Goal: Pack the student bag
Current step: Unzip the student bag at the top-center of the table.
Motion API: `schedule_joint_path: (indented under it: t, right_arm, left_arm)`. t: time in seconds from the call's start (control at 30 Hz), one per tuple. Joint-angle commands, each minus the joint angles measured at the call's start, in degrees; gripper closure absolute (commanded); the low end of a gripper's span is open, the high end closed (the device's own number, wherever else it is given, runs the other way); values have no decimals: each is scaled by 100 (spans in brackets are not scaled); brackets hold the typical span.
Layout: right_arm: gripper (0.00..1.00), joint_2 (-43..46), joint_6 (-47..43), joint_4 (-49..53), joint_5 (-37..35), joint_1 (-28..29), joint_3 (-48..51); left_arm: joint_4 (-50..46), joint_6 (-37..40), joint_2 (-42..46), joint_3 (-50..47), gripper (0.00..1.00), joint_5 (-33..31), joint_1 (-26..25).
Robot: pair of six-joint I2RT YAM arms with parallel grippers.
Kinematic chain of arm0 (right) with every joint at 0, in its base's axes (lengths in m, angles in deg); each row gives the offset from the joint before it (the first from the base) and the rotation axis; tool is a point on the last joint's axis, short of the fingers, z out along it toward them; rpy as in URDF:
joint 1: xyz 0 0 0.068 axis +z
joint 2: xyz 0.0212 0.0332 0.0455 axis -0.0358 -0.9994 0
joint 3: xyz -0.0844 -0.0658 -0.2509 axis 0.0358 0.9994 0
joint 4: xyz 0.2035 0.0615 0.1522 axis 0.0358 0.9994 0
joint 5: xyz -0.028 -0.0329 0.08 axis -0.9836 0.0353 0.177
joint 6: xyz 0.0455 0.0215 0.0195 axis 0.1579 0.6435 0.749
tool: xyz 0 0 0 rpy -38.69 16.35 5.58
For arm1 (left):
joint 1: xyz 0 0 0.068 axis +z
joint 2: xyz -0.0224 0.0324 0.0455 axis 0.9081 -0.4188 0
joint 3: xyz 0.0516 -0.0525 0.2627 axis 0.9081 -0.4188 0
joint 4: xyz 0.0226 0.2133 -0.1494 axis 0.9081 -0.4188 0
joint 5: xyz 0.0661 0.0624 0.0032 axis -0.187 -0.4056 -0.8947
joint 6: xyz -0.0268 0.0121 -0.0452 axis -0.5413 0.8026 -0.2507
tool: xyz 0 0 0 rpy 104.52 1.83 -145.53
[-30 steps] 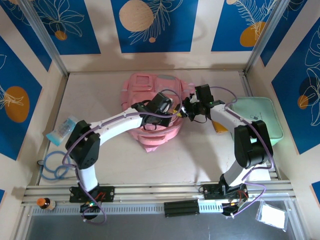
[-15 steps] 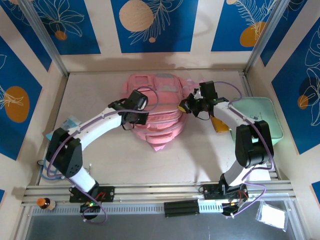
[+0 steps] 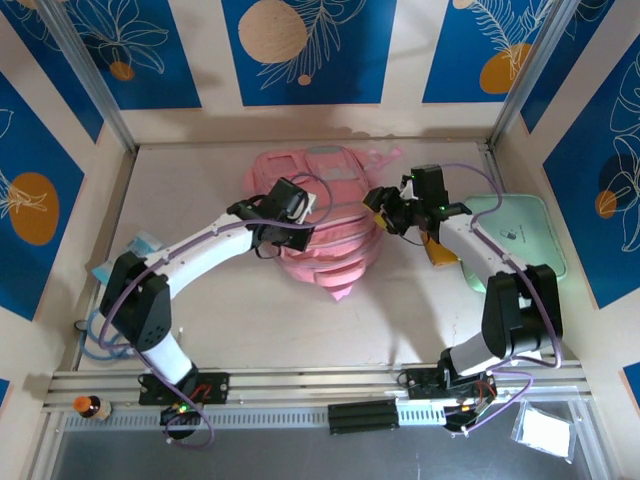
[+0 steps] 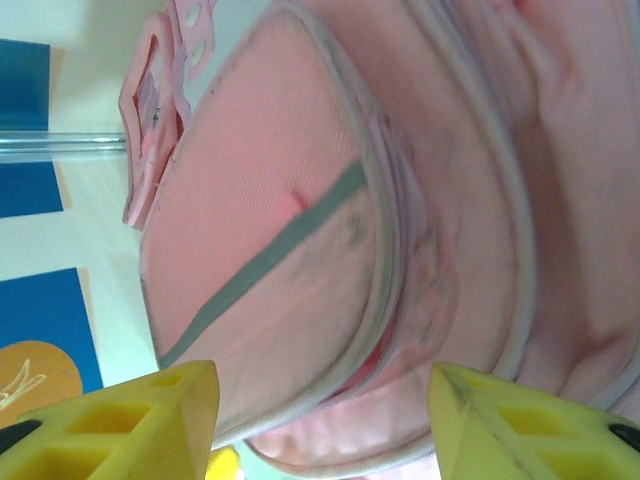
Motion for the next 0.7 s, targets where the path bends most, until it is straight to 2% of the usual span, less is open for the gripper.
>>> schedule_joint_path:
  t: [0.0, 0.23, 0.43, 0.53, 0.67]
  right_arm:
    - [43, 232, 528, 5, 98, 55, 241]
    - [44, -7, 970, -282, 405, 230, 169]
    - [50, -447, 1012, -291, 536, 330, -104]
    - [60, -570, 991, -246, 518, 339, -181]
    - [85, -688, 829, 68, 394, 324, -355]
  left_arm:
    - [350, -54, -225, 379, 100, 434, -288]
    - [347, -102, -646, 737, 100, 504, -506]
    - [258, -103, -689, 721, 100, 399, -515]
    - [92, -155, -704, 731, 100, 115, -516]
    - [-154, -155, -700, 753, 100, -159, -493]
